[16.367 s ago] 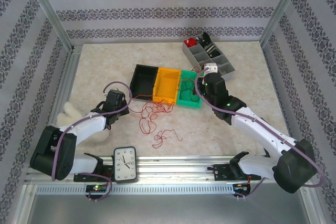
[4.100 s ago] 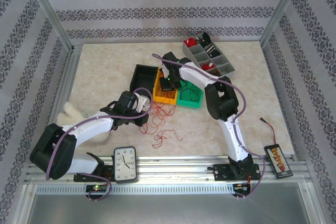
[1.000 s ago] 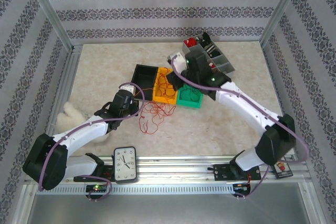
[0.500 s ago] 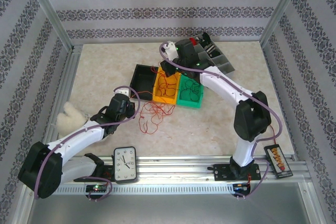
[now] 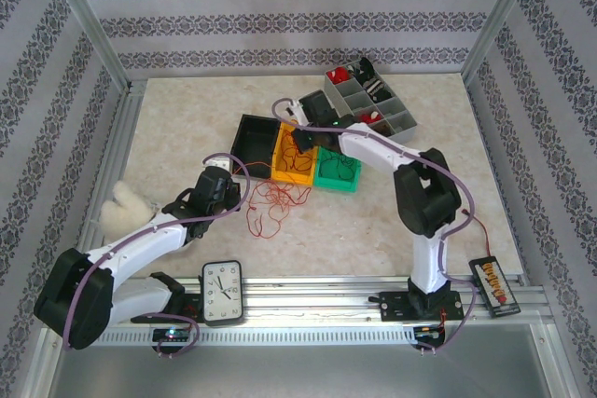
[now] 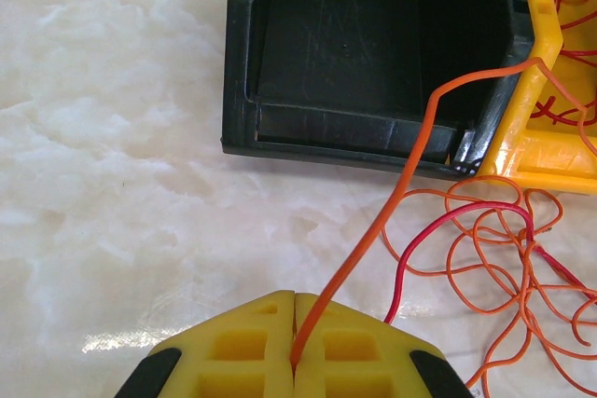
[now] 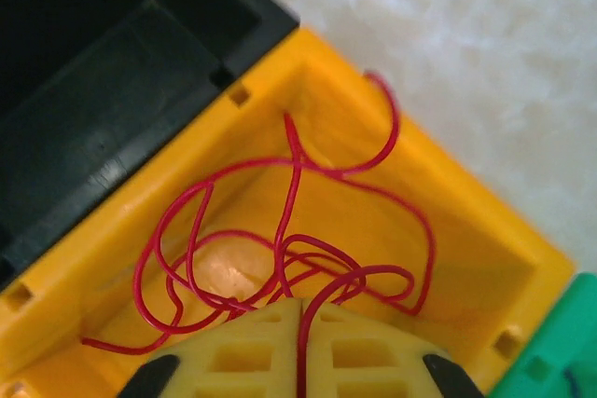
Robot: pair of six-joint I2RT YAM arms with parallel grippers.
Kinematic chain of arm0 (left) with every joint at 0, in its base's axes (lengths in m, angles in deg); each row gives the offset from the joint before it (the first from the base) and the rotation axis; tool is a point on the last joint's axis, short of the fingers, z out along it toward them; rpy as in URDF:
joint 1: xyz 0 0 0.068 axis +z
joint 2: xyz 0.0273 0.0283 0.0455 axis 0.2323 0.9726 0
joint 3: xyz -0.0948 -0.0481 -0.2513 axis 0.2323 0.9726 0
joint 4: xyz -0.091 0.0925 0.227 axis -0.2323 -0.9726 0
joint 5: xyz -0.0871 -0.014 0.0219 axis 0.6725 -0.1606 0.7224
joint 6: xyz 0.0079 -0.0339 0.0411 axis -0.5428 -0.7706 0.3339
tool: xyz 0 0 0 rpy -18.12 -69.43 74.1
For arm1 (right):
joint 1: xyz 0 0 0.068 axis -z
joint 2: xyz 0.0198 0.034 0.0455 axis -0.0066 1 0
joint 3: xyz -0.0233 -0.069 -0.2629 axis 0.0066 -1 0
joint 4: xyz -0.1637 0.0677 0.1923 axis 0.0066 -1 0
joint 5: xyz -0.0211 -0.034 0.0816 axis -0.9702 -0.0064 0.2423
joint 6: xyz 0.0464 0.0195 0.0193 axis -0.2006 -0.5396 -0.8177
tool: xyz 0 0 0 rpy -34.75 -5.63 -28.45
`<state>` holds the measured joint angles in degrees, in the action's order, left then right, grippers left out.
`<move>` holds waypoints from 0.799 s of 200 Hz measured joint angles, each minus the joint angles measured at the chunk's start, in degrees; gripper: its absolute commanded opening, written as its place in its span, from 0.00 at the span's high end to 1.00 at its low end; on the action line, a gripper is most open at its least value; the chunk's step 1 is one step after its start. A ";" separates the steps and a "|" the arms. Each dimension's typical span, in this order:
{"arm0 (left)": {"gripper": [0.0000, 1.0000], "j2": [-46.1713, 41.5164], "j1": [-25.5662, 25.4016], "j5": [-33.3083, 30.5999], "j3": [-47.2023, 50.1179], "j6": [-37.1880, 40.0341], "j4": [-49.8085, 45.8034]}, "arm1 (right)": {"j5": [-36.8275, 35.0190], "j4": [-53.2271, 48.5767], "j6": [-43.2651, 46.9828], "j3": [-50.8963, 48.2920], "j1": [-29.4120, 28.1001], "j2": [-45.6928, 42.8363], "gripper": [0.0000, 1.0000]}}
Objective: Untangle the cables
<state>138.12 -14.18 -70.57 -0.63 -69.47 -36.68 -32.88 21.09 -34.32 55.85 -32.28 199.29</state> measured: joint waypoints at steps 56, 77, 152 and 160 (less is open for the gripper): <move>1.00 0.00 0.00 -0.02 0.00 0.02 -0.02 | -1.42 -0.11 -2.25 -3.52 0.28 -4.24 0.49; 1.00 -0.04 0.00 -0.02 0.00 0.00 -0.02 | -1.38 0.63 -2.91 -6.08 0.74 -9.73 0.49; 1.00 -4.28 0.00 -1.86 1.25 -1.68 0.37 | 5.97 3.43 -7.04 -27.65 -8.44 -23.39 0.49; 1.00 -4.70 0.00 -2.29 1.31 -1.79 0.42 | 6.67 3.41 -8.11 -29.79 -9.60 -23.23 0.49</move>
<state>133.42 -14.18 -72.87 0.68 -71.27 -36.26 -26.22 24.50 -42.43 26.05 -41.88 176.05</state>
